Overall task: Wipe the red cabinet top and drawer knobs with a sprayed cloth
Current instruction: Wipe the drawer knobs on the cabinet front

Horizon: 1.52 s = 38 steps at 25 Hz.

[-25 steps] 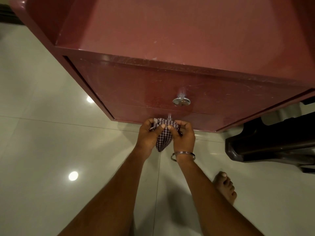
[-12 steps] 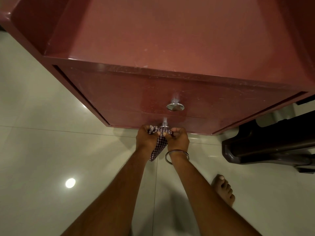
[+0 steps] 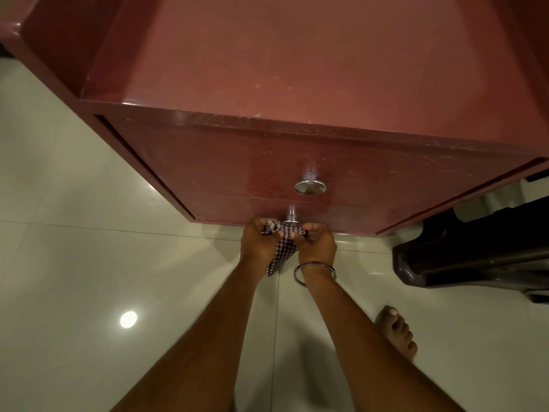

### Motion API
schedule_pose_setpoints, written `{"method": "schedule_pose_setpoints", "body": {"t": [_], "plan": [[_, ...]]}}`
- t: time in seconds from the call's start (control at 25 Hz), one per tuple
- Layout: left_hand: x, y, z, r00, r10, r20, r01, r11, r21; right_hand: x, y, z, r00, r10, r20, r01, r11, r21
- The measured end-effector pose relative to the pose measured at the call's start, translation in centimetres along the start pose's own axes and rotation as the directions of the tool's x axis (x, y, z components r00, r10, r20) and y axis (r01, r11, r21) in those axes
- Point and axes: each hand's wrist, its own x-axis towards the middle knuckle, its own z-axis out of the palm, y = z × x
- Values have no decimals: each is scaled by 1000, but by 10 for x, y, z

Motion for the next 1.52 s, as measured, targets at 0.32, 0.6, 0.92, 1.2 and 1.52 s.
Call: {"method": "schedule_pose_setpoints", "body": {"t": [0.32, 0.6, 0.92, 1.2, 1.52], "plan": [[-5, 4, 0, 999, -54, 10, 53, 998, 22, 0, -3, -3, 999, 45, 23, -42, 994, -105], [-29, 33, -11, 999, -3, 54, 7, 996, -87, -18, -37, -16, 1000, 11, 26, -14, 994, 106], [-70, 75, -25, 996, 50, 81, -27, 966, -258, -41, -81, -35, 996, -73, 56, 60, 977, 206], [-135, 120, -50, 990, 70, 124, -20, 930, -367, -93, -119, -88, 889, -60, 453, -25, 984, 179], [-206, 184, -60, 978, 136, 161, -34, 855, -517, -140, -186, -135, 861, -197, 468, 107, 972, 211]]}}
